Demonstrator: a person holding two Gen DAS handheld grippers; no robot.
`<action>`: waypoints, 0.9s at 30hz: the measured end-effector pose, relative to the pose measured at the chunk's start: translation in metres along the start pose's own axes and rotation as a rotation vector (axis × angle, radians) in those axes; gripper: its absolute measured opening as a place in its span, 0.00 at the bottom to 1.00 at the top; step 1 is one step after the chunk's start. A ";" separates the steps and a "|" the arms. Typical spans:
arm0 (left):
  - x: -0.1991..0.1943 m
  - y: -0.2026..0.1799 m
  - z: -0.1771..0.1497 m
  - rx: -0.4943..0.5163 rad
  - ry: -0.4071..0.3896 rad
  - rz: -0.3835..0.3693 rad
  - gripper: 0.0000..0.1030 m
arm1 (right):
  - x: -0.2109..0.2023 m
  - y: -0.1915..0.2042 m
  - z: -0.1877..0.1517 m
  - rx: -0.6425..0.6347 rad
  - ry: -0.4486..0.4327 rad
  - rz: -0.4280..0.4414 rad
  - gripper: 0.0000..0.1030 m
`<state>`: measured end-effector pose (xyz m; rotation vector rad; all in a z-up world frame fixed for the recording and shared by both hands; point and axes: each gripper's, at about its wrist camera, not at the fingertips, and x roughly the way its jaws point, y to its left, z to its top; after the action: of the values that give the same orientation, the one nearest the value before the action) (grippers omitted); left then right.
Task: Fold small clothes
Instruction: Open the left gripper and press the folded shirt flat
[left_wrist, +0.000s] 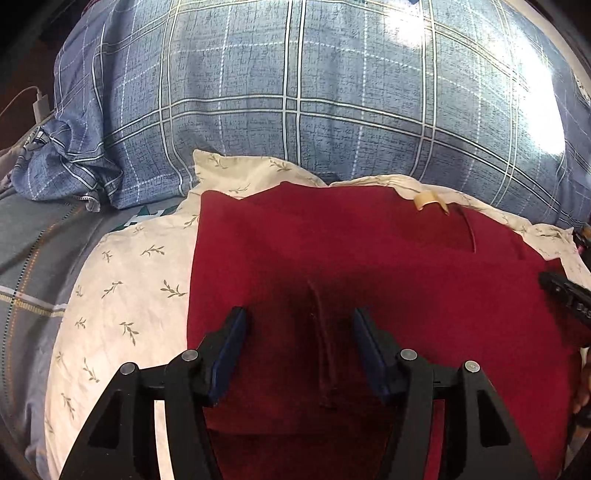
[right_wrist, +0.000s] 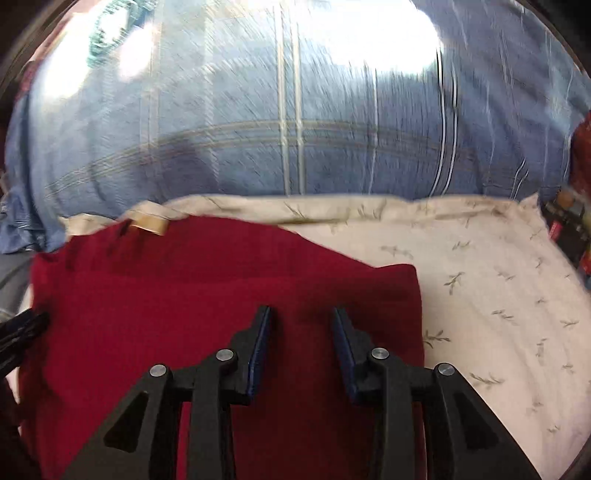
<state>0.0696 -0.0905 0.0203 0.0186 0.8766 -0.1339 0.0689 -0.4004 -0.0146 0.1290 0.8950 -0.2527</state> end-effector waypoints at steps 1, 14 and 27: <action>0.002 0.000 0.000 0.002 -0.002 0.002 0.57 | 0.002 -0.003 0.001 0.018 -0.004 0.012 0.34; 0.003 0.000 -0.001 0.012 -0.016 0.017 0.59 | -0.065 -0.002 -0.027 -0.035 -0.005 0.036 0.46; -0.019 -0.003 -0.010 0.040 -0.010 0.039 0.60 | -0.084 0.002 -0.053 -0.053 -0.004 0.031 0.52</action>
<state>0.0499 -0.0907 0.0282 0.0725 0.8626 -0.1152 -0.0212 -0.3734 0.0180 0.0928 0.8947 -0.1997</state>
